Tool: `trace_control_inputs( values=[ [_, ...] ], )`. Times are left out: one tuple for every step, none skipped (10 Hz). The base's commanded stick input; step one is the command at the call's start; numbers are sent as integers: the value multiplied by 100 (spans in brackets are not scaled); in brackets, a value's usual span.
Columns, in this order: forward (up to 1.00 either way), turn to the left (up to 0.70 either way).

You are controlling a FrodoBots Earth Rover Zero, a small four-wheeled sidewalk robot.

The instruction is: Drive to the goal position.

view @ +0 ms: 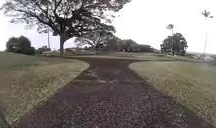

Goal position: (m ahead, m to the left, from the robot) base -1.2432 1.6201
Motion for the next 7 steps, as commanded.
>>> trace_control_inputs(
  values=[
    [0,0],
    [0,-7],
    [0,-69],
    [0,-100],
    [0,-100],
    [0,-100],
    [0,-100]
  ],
)
